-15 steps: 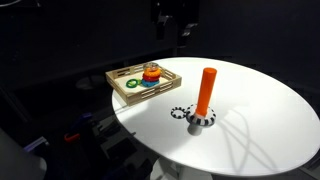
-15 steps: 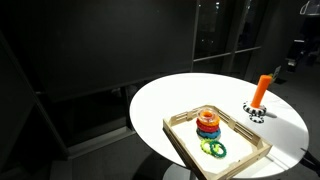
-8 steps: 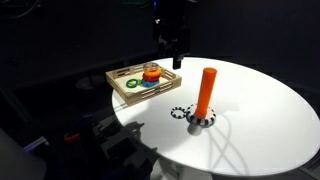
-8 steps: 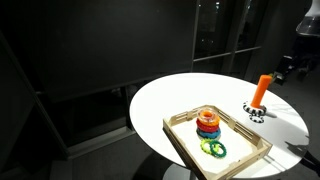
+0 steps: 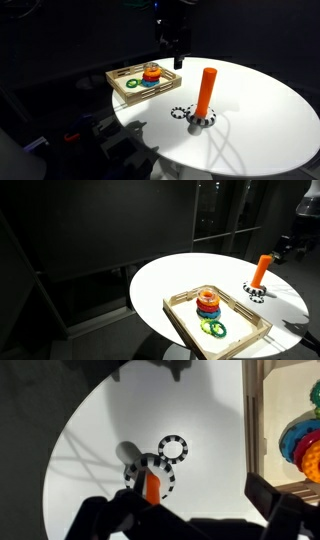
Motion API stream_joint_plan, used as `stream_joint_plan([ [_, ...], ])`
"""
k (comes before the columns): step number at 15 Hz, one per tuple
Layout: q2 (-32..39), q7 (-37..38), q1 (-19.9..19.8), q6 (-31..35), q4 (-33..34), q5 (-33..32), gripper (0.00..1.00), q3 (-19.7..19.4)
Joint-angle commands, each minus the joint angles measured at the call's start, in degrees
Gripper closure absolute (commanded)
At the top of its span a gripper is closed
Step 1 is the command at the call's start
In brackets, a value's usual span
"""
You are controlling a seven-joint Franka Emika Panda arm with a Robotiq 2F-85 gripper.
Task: Pick up the white and black striped ring that is on the table and move it into the wooden tray
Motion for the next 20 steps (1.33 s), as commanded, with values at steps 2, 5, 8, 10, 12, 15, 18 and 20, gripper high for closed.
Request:
stream_joint_plan([
  [2,3.23,4.29,-1.64,3.64,0.55,0.07,0.0,0.6],
  [5,6.91,5.09,-1.73,6.2,1.03,1.14,0.0,0.24],
  [8,10.69,4.85,-1.48,8.9,1.53,3.62,0.0,-0.18],
  [10,13.64,4.7,-1.41,10.49,2.09,4.82,0.0,-0.3],
  [12,16.27,4.74,-1.42,11.86,2.54,5.57,0.0,-0.48],
  [15,20.27,5.29,-1.45,13.05,3.6,5.57,0.0,-1.05],
  [18,24.3,6.39,-1.22,14.59,4.86,5.46,0.0,-1.75],
  [20,26.68,7.64,-0.76,15.35,5.89,5.14,0.0,-2.08],
])
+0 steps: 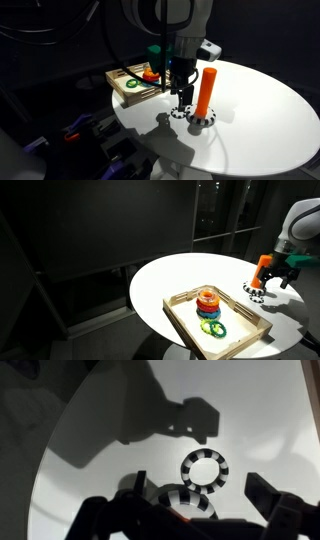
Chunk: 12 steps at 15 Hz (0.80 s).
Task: Pick up the white and black striped ring that is on the table and move it into the wooden tray
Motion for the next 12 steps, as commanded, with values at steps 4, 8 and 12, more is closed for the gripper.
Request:
stream_joint_plan([
  [4,6.83,4.6,1.82,1.88,4.03,-0.51,0.0,-0.9],
  [8,8.51,7.21,3.89,2.31,4.98,-1.48,0.0,-1.38],
  [12,9.71,8.89,5.67,3.08,5.71,-1.96,0.0,-1.99],
])
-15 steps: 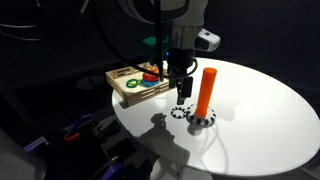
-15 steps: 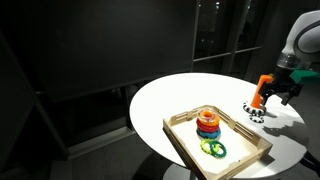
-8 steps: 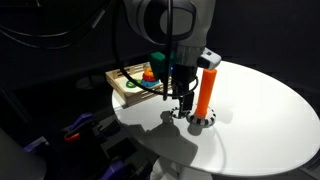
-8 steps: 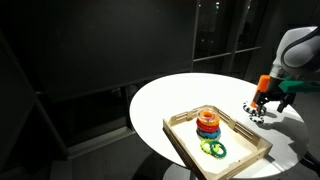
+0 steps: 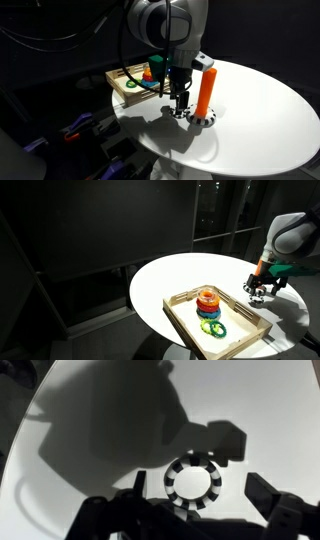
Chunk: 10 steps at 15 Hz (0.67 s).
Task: Pick up the white and black striped ring that is on the table and move it into the wooden tray
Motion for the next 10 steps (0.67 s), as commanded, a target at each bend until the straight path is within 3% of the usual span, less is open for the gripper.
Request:
stream_joint_plan([
  [1,1.68,3.21,2.08,2.11,1.23,-2.46,0.0,-1.8],
  [10,5.01,4.91,4.23,9.49,1.22,-3.09,0.0,-4.23],
])
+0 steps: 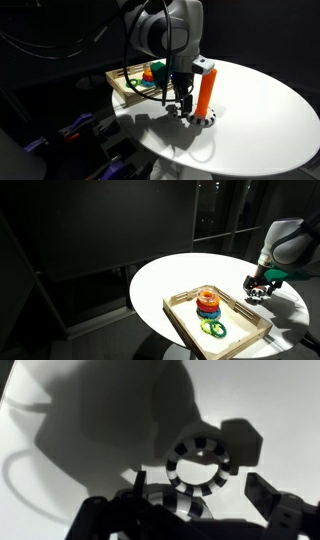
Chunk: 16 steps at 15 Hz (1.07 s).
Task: Pick up the white and black striped ring that is on the table and move it into the wooden tray
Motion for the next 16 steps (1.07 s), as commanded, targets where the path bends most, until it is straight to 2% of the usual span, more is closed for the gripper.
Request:
stream_joint_plan([
  [1,1.61,0.94,0.9,2.32,0.92,0.56,0.0,-0.88],
  [16,2.18,-0.67,-0.42,3.39,0.78,7.49,0.0,1.52],
])
